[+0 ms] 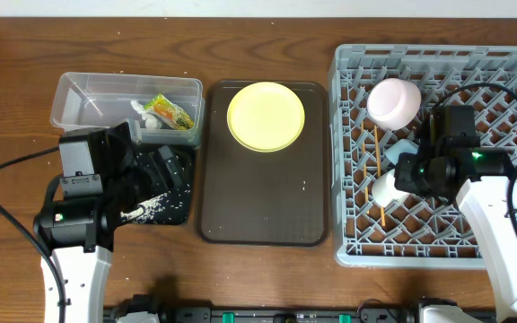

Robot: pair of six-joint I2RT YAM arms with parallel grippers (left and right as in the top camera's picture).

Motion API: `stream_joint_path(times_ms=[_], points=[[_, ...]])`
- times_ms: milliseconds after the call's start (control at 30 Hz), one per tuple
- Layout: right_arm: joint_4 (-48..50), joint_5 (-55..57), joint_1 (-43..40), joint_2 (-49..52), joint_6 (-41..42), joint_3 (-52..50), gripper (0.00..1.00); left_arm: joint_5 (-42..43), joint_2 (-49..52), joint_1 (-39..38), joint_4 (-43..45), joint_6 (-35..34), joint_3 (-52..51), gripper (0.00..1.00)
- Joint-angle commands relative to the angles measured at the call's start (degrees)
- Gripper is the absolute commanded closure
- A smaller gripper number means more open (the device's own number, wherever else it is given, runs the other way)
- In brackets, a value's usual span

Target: Sort waste into correct bins and load items into the dishwasher rack

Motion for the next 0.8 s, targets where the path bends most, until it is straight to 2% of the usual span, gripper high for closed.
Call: stream_joint_path(times_ms=[0,600,767], points=[[1.03,1.42,0.35,-0.5,1.27,0.79,0.89,-0.31,-0.02,0.24,0.0,0.74,0.24,0.1],[5.53,2.23,0.31,2.8,3.91,0.52,0.9,-0.31,-0.02,0.26,0.0,0.74,0.24,0.1],[4.81,-1.25,0.33,2.82,4.68,0.52,0.9,-0.31,-0.02,0.24,0.0,0.74,0.24,0.1]])
